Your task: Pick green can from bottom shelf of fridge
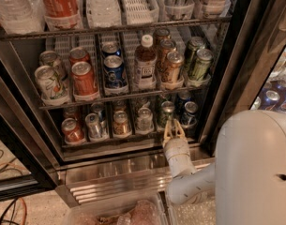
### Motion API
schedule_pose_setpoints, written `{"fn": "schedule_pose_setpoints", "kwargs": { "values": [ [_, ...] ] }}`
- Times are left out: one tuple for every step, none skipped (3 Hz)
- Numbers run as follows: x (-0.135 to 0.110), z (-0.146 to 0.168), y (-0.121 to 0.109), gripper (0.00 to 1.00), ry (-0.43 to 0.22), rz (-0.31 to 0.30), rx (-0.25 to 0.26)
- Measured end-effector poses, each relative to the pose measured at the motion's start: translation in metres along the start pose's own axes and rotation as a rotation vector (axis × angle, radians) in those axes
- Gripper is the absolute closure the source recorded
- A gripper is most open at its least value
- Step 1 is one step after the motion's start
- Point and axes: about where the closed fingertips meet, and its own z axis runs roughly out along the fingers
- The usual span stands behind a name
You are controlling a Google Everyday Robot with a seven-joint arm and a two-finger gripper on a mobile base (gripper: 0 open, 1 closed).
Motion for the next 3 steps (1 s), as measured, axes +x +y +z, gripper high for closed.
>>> {"fn": "schedule_pose_setpoints", "kwargs": {
  "values": [
    [-0.0138, 0.0018, -0.0046, 0.33, -0.03, -0.015, 0.003],
    [-0.0149, 0.0019, -0.005, 0.09, -0.032, -0.016, 0.004],
    [-0.0184, 0.0017, -0.0061, 0.0, -0.04, -0.019, 0.005]
  ]
}}
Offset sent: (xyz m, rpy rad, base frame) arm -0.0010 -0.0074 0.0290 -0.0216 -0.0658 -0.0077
